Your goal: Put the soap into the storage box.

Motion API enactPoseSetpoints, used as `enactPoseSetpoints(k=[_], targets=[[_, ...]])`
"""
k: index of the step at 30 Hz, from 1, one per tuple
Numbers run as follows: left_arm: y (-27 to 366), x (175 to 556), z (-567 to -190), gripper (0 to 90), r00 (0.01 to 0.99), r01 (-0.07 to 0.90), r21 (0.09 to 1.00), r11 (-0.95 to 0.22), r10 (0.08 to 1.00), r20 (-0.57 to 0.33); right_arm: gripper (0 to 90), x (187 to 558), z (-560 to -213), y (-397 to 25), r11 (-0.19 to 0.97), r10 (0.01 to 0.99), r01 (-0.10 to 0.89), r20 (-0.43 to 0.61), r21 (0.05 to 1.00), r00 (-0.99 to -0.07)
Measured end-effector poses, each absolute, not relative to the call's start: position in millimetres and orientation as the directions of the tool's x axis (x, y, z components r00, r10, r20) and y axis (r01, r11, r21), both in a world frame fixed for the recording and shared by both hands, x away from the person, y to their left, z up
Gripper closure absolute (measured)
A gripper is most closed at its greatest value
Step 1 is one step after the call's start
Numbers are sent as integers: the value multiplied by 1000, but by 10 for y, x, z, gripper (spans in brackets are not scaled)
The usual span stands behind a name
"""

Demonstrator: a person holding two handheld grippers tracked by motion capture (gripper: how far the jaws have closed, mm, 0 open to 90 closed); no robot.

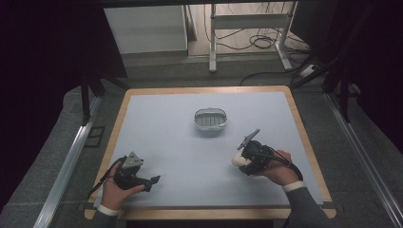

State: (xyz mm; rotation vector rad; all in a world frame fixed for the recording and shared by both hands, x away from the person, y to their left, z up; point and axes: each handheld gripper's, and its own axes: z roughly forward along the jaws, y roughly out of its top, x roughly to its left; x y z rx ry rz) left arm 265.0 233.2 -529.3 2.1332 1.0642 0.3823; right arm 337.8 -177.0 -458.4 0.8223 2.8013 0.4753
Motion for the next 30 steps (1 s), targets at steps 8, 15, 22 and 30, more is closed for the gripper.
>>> enactPoseSetpoints(k=[8,15,22,30], targets=[[2364,2640,-5266,69,614,570,717,-401,787,-48,489,3433,-4527,-1802,788,563,504,-84,354,-822],[2369,2641,-5264,69,615,570,716,-402,787,-48,489,3484,-4518,-1775,785,565,501,-86,365,-821],[2356,2646,-5276,69,616,573,712,-406,786,-48,489,3548,-4504,-1762,782,564,496,-90,378,-821],[2364,2644,-5270,69,617,572,713,-406,786,-47,489,3616,-4459,-1708,783,563,491,-101,382,-820]])
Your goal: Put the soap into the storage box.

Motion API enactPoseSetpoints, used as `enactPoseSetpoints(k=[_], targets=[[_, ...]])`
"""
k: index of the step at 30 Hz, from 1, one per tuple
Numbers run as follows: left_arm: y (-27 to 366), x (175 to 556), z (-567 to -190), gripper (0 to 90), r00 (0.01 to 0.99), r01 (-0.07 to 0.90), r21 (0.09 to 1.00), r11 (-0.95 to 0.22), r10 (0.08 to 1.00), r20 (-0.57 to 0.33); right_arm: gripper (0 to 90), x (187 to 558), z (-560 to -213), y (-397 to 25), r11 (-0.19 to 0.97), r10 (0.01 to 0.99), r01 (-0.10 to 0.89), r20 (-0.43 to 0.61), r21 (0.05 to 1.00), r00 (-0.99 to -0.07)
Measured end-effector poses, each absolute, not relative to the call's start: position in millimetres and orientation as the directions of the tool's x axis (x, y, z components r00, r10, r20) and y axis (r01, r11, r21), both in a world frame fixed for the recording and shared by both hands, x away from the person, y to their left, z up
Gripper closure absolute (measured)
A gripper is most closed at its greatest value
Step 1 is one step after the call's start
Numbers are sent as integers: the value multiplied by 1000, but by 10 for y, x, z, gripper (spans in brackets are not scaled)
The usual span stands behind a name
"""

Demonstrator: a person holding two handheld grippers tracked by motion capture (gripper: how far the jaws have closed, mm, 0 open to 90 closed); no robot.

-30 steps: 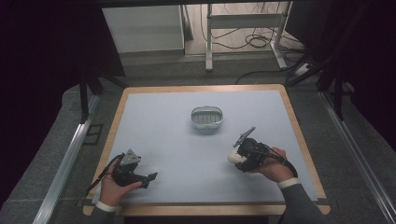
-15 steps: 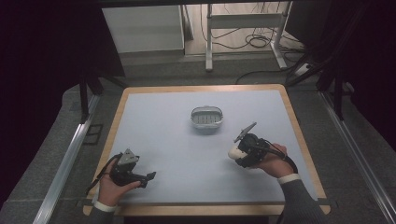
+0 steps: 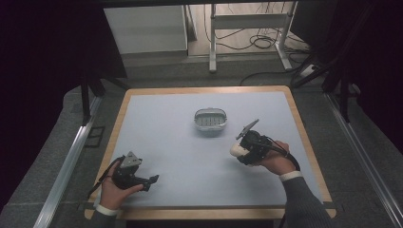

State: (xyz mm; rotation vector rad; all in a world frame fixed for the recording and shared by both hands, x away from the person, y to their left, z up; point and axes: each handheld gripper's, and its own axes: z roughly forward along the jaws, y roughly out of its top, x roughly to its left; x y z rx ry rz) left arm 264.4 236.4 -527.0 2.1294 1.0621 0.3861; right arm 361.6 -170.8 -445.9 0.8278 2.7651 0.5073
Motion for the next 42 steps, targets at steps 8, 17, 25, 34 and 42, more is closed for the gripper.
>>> enactPoseSetpoints(k=[8,17,25,34,42], targets=[[2368,2644,-5269,68,616,569,717,-404,786,-46,489,3711,-4383,-1656,780,564,484,-112,396,-818],[2368,2645,-5269,68,615,572,712,-408,787,-43,489,3824,-4361,-1639,777,568,486,-115,399,-815],[2358,2650,-5281,68,616,573,709,-411,787,-41,489,3911,-4339,-1618,769,571,483,-111,418,-813],[2355,2653,-5286,68,617,573,706,-415,786,-39,489,4007,-4345,-1606,768,574,487,-109,416,-811],[2357,2652,-5285,68,616,573,707,-415,786,-38,489,4098,-4315,-1564,768,574,482,-119,421,-810]])
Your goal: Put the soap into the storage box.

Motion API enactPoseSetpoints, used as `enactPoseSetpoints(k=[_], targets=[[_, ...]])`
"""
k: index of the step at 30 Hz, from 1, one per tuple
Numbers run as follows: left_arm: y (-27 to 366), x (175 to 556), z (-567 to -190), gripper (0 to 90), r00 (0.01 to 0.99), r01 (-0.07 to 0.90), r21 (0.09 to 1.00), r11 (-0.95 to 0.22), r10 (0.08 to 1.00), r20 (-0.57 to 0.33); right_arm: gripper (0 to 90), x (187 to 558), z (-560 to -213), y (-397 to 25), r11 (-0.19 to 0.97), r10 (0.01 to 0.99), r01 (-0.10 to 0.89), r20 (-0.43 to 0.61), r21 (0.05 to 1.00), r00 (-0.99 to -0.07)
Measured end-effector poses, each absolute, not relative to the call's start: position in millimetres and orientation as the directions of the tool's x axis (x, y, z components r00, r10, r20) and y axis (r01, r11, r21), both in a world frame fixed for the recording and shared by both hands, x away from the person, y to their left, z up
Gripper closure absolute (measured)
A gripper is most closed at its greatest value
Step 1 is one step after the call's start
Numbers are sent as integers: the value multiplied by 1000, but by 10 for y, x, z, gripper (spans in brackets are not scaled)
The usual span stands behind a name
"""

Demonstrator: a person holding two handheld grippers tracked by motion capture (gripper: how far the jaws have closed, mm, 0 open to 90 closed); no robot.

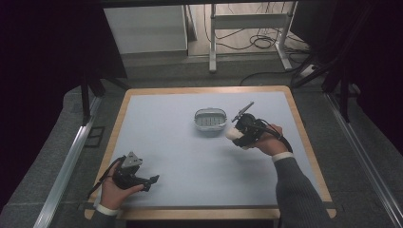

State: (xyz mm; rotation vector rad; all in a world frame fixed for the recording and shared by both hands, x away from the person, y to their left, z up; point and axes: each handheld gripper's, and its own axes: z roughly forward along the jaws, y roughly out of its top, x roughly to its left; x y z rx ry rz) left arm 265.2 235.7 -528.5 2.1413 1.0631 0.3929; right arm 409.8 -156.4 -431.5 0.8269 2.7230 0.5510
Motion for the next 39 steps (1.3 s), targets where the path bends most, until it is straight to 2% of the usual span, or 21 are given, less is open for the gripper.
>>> enactPoseSetpoints(k=[39], targets=[[2355,2655,-5289,67,618,574,704,-418,785,-37,489,4431,-4201,-1344,779,547,436,-149,451,-824]])
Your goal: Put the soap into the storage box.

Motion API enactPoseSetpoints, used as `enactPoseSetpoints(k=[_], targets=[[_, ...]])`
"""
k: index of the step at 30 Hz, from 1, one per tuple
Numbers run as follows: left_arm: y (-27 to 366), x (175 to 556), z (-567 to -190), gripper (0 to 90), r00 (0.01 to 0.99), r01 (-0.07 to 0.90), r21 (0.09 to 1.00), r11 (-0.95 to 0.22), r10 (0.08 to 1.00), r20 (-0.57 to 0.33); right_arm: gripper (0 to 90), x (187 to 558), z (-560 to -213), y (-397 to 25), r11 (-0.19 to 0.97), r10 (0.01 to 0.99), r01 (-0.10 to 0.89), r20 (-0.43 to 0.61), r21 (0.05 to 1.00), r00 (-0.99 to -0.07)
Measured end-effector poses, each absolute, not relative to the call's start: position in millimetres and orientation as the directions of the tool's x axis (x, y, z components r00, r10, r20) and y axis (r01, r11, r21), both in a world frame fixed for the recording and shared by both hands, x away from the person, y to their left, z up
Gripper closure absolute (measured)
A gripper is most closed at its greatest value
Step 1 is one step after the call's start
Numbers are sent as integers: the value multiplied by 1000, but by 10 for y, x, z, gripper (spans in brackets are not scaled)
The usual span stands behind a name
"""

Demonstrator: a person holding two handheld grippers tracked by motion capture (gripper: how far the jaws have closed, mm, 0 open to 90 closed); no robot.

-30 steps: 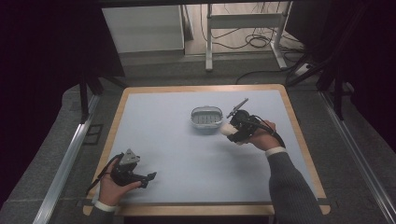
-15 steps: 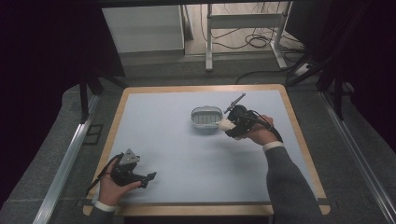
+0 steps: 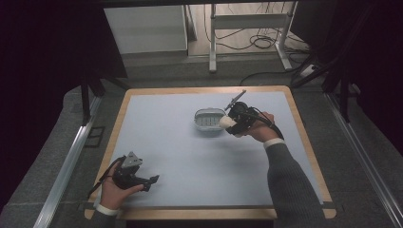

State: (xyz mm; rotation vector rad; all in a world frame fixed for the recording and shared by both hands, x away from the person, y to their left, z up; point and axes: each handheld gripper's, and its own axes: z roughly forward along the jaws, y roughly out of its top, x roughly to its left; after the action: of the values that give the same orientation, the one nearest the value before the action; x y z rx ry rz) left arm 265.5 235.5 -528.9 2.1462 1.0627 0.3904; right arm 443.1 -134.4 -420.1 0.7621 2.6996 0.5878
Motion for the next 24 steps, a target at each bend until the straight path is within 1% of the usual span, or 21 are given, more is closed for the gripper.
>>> enactPoseSetpoints(k=[7,24], targets=[[2362,2654,-5287,67,616,574,705,-417,787,-36,489,4492,-4188,-1276,790,538,426,-164,441,-827],[2361,2660,-5294,67,617,575,700,-423,787,-31,489,4674,-4164,-1159,797,520,403,-172,450,-837]])
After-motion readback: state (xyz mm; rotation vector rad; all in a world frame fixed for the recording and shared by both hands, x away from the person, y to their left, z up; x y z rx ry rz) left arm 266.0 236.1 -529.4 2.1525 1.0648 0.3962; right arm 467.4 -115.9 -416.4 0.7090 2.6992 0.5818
